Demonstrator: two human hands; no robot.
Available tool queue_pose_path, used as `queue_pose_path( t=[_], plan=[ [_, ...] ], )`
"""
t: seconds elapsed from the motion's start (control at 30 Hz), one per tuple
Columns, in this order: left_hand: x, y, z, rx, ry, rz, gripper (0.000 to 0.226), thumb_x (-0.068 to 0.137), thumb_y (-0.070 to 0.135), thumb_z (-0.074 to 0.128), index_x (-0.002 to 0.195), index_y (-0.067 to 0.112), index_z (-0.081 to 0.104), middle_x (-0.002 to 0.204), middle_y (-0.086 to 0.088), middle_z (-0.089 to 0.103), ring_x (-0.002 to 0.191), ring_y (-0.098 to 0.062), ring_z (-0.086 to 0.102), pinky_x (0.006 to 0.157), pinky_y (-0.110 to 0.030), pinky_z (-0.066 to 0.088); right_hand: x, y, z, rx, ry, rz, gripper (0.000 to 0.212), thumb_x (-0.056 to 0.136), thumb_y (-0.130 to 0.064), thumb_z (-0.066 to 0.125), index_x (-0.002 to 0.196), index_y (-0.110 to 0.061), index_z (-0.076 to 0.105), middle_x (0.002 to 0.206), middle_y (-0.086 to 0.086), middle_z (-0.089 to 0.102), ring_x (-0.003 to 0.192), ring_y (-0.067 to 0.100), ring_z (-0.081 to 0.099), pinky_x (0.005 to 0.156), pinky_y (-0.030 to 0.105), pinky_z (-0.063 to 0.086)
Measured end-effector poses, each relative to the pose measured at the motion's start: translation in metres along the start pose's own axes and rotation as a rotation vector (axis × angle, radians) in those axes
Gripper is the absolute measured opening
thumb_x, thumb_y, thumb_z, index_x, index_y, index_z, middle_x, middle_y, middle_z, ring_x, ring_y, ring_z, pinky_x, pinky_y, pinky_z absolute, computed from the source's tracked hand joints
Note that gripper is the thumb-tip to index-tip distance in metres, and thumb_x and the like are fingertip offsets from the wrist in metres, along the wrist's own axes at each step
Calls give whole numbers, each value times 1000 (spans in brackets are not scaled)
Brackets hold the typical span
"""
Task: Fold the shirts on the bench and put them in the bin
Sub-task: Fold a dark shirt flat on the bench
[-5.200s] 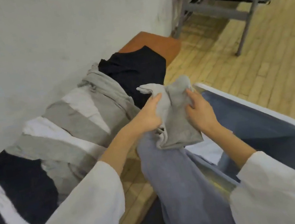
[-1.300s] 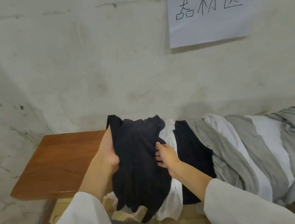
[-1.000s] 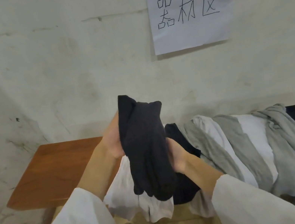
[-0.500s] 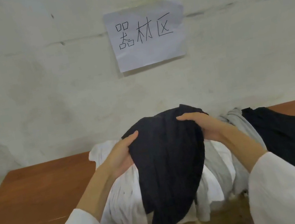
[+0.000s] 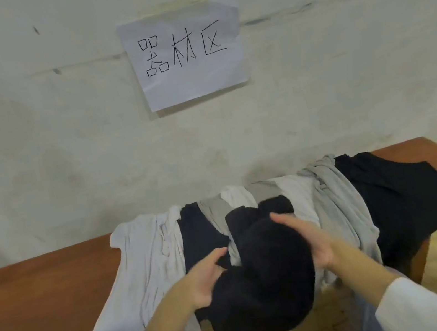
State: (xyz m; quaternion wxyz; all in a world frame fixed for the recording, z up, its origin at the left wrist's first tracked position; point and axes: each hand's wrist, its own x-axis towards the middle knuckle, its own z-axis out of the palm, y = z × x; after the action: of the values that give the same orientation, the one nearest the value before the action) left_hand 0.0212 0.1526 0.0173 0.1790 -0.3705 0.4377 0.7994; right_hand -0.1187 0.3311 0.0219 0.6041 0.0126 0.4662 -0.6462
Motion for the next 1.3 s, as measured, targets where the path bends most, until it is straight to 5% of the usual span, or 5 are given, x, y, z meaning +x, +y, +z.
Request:
queue_pose_path(
  t=[0.33,0.57,0.97,1.17,1.3],
  plan=[
    [6,13,11,126,-65,253,37,91,27,54,56,14,59,48,-2,50,50,-12,48,61,-23,42,-13,-1,33,-431,-175,149,41,95,-24,42,79,-23,80,93,-4,75,86,9,70,75,23,53],
    [8,106,25,1042,322,909,20,95,17,54,110,6,61,100,-4,64,94,-14,60,76,-22,44,17,-22,66,-871,219,-660,40,101,-28,42,136,-44,32,126,-32,41,111,-15,43,93,3,31],
    [100,95,-97,-88,319,489,29,89,4,62,115,8,50,109,-12,63,100,-24,62,85,-36,52,138,-44,-54,-290,540,-300,91,56,-31,84,135,-13,44,128,6,59,112,25,59,97,45,49],
    [83,50,-95,299,663,458,41,84,28,71,116,12,51,113,-12,60,99,-28,62,81,-39,56,79,-25,-40,-364,207,-79,36,87,-24,67,121,-17,59,106,3,72,90,19,68,68,30,56],
    [50,61,-97,601,265,140,22,88,23,66,90,3,58,55,1,46,43,-7,33,39,-16,28,55,-32,-36,-441,82,39,28,93,-15,55,120,-6,58,90,4,74,96,22,66,88,36,52]
  ],
)
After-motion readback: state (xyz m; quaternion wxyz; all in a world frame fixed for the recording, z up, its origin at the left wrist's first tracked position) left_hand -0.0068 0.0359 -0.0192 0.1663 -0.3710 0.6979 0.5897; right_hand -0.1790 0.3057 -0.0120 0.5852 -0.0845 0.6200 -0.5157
